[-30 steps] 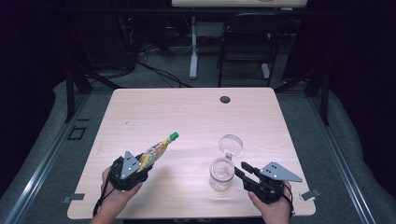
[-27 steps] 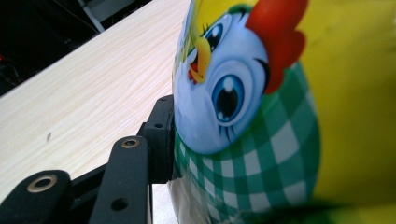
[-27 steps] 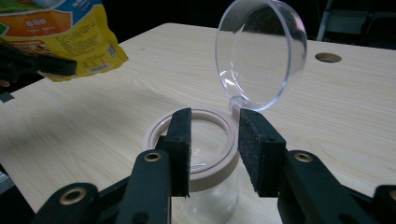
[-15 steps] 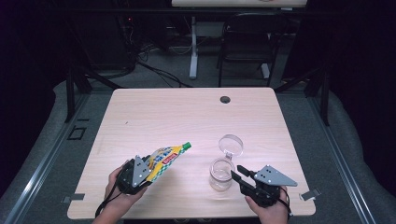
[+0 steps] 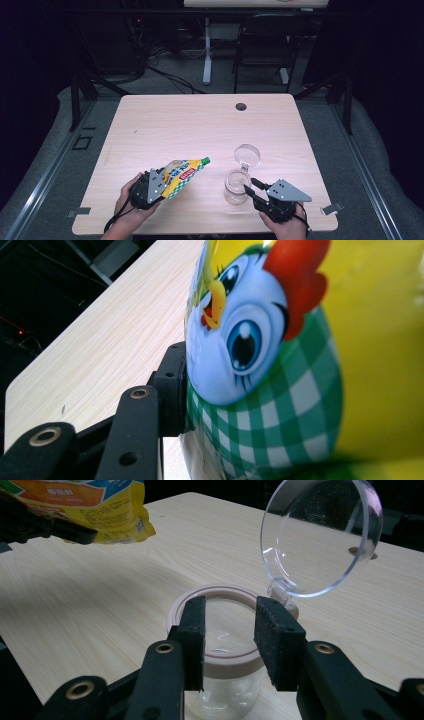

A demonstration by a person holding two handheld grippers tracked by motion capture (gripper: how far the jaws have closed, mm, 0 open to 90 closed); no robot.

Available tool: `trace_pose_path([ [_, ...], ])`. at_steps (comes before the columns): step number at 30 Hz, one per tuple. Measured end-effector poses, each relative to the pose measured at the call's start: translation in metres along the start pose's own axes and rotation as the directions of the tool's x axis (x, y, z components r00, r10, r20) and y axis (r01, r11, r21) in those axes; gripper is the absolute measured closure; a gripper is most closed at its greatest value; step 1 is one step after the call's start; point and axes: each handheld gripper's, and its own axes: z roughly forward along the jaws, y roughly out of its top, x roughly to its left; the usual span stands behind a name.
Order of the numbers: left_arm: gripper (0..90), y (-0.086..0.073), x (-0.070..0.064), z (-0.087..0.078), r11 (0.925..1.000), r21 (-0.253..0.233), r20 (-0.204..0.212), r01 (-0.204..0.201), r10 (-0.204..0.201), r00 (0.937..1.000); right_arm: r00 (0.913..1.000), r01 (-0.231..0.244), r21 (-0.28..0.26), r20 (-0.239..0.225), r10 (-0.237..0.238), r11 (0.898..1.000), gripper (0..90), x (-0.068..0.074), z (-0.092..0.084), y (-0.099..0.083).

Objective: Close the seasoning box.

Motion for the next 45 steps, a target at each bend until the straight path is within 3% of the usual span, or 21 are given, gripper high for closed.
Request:
trace_pose_path([
  [9,55.9,0.0,-0.009,0.007,0.9984,0.018,0.004,-0.054,0.054,0.9985,1.0,0.0,-0.002,-0.008,0.0,1.0,64.3,0.001,0.001,-0.001],
  [23,55.9,-0.002,-0.019,0.016,0.9947,0.037,0.025,-0.096,0.095,0.9952,0.9997,0.021,0.023,-0.009,-0.021,1.0,65.4,0.005,0.005,-0.003],
  [38,55.9,-0.002,-0.025,0.019,0.9882,0.057,0.002,-0.143,0.143,0.9898,0.9996,0.027,0.022,-0.014,-0.026,0.999,65.4,0.008,0.006,-0.003],
  [45,55.9,0.0,-0.027,0.02,0.9857,0.061,-0.016,-0.157,0.159,0.9872,0.9984,0.056,0.027,-0.012,-0.055,0.998,65.4,0.011,0.007,-0.002],
])
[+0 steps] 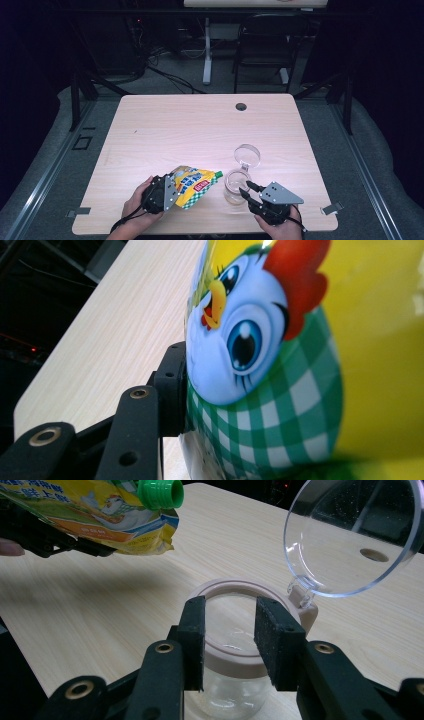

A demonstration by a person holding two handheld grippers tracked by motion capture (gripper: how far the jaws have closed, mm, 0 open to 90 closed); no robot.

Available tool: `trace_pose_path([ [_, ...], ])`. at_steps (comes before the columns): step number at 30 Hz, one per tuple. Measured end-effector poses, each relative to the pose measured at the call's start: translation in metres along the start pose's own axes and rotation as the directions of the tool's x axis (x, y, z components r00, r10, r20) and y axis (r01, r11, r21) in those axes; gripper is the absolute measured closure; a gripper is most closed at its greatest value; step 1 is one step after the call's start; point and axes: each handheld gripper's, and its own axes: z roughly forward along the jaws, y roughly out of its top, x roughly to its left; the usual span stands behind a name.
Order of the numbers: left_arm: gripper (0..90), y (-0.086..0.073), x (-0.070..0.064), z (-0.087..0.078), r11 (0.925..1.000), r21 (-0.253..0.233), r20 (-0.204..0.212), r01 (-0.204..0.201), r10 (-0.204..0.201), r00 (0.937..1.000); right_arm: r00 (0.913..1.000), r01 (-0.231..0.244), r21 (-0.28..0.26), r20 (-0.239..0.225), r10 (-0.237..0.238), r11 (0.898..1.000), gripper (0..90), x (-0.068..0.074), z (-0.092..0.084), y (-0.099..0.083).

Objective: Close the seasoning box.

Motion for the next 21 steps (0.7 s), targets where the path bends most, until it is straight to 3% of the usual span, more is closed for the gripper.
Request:
trace_pose_path([
  [15,55.9,0.0074,-0.0051,0.0025,0.9978,0.018,-0.066,-0.064,0.065,0.9957,0.9989,0.045,0.0,0.013,-0.045,0.999,65.4,0.0053,0.0007,0.0011],
  [21,55.9,0.0105,-0.0055,0.0045,0.9966,0.024,-0.069,-0.079,0.081,0.9944,0.9982,0.057,-0.002,0.017,-0.057,0.998,65.5,0.0079,0.0017,0.0015],
])
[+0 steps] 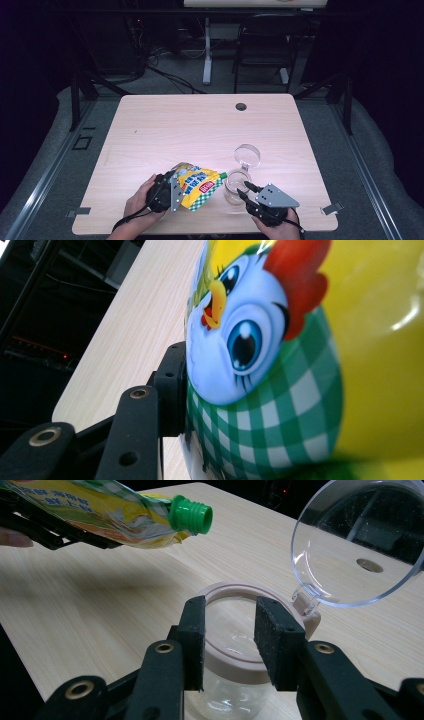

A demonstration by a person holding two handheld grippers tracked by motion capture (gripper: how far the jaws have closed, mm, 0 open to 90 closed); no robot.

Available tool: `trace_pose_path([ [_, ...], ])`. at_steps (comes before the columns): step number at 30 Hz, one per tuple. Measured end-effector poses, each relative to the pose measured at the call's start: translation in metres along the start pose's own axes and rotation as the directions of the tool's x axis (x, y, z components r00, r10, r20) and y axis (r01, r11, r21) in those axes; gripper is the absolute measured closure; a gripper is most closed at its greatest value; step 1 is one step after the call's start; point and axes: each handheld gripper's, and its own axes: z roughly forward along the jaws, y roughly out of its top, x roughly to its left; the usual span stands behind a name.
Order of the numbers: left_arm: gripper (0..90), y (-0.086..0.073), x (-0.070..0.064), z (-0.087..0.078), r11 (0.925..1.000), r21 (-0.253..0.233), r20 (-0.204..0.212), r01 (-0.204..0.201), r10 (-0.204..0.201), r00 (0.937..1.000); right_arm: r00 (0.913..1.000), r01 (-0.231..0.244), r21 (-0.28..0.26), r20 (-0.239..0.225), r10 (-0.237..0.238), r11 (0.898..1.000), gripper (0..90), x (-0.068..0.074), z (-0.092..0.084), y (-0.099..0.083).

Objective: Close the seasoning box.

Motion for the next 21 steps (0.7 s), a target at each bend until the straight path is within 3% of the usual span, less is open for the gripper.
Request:
trace_pose_path([
  [21,55.9,0.0037,0.0023,0.005,0.9991,0.019,-0.028,-0.037,0.037,0.9989,0.9982,0.051,0.0,0.033,-0.05,0.999,66.0,0.004,0.0012,0.0008],
])
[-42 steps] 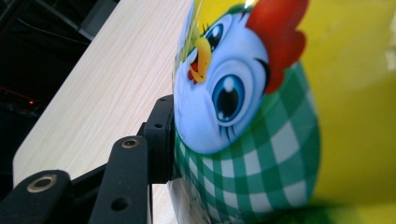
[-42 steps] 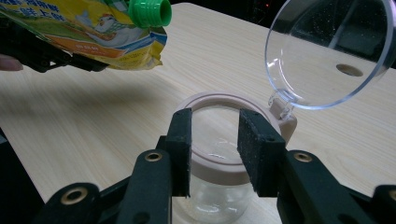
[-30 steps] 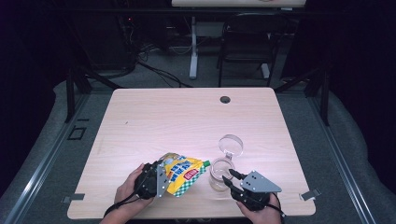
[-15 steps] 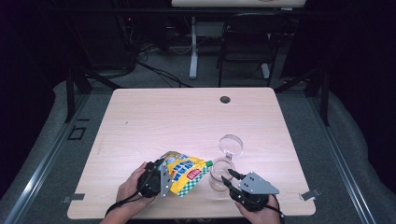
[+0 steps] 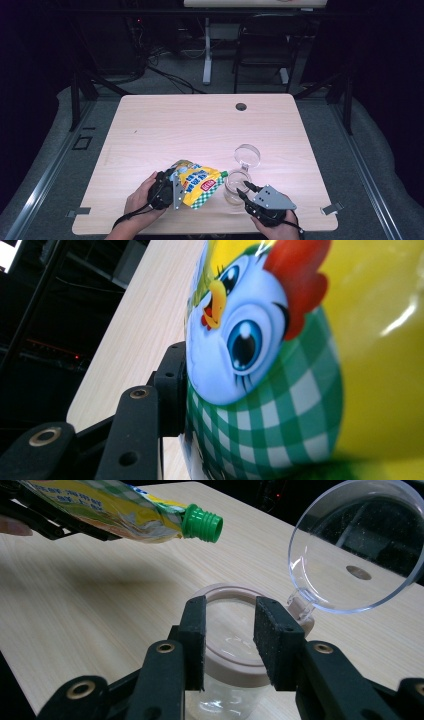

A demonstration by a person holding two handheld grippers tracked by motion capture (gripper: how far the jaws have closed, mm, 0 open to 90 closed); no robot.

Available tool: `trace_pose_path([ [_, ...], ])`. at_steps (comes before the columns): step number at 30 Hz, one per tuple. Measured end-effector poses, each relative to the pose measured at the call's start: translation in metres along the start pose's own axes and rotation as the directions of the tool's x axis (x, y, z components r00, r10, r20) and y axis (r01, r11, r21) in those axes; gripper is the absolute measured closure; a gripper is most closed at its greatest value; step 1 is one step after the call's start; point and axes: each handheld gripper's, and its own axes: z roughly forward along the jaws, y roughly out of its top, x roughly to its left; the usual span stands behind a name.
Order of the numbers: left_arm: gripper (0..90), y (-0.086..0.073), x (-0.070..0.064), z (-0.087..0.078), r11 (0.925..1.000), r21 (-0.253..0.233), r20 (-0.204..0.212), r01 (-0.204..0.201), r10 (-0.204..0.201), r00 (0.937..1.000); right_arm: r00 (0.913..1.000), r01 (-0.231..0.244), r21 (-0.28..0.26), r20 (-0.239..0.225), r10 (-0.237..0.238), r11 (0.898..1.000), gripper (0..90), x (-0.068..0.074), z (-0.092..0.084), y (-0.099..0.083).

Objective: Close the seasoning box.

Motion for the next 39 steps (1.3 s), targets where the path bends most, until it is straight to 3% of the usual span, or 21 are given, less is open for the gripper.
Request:
trace_pose_path([
  [6,55.9,0.001,0.0,0.0,0.9998,0.004,-0.016,-0.019,0.019,0.9997,0.9998,0.016,0.0,0.008,-0.016,1.0,66.3,0.002,0.0,0.001],
  [11,55.9,0.001,0.001,0.001,1.0,-0.003,-0.018,-0.007,0.007,0.9998,0.9989,0.042,0.006,0.02,-0.042,0.999,66.5,0.004,0.001,0.001],
  [21,55.9,0.006,0.001,0.003,0.9977,0.033,-0.033,-0.06,0.061,0.9976,0.9954,0.089,0.011,0.034,-0.089,0.996,66.2,0.009,0.003,0.002],
  [30,55.9,0.013,-0.003,0.005,0.9963,0.025,-0.023,-0.082,0.082,0.9964,0.9918,0.119,0.01,0.048,-0.119,0.993,63.9,0.011,0.005,0.002],
  [39,55.9,0.018,-0.005,0.002,0.9955,0.013,-0.026,-0.094,0.094,0.9952,0.9782,0.189,0.018,0.083,-0.19,0.982,58.7,0.015,0.011,0.002],
])
